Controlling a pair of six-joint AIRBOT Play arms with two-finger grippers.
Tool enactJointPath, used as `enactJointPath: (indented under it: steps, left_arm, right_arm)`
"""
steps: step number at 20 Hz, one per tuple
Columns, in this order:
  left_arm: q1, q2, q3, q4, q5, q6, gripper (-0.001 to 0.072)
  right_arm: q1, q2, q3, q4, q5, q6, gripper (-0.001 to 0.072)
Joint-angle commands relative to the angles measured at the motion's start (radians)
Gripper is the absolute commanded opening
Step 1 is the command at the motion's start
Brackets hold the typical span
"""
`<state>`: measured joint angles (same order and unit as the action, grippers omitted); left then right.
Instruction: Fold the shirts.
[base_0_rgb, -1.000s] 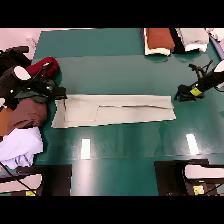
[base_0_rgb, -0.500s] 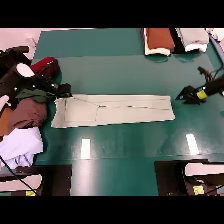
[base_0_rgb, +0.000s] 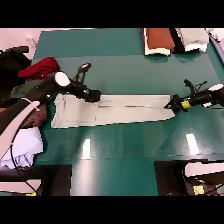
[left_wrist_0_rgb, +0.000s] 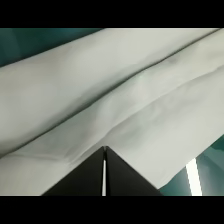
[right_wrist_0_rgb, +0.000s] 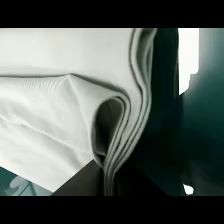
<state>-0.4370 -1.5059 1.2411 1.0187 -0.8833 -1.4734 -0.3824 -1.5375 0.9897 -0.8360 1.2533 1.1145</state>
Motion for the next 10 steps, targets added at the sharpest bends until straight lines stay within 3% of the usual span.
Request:
enactJointPath:
  steps: [1, 3, 6, 10]
  left_arm:
    - [-0.085, -0.079, 0.069, -0.003, 0.048, -0.022, 0.0023]
    - [-0.115, -0.144, 0.146, -0.003, 0.042, -0.022, 0.0023]
    - [-0.148, -0.248, 0.257, -0.002, 0.025, -0.023, 0.0023]
    - [-0.167, -0.353, 0.347, -0.009, -0.007, -0.023, 0.0023]
  right_arm:
    - [0.058, 0.054, 0.074, 0.032, -0.008, -0.016, 0.0016]
    - [0.077, 0.138, 0.164, 0.033, 0.045, -0.003, 0.0016]
    - [0.138, 0.237, 0.311, 0.033, 0.093, 0.108, 0.0016]
    - [0.263, 0.281, 0.472, 0.032, 0.120, 0.177, 0.0016]
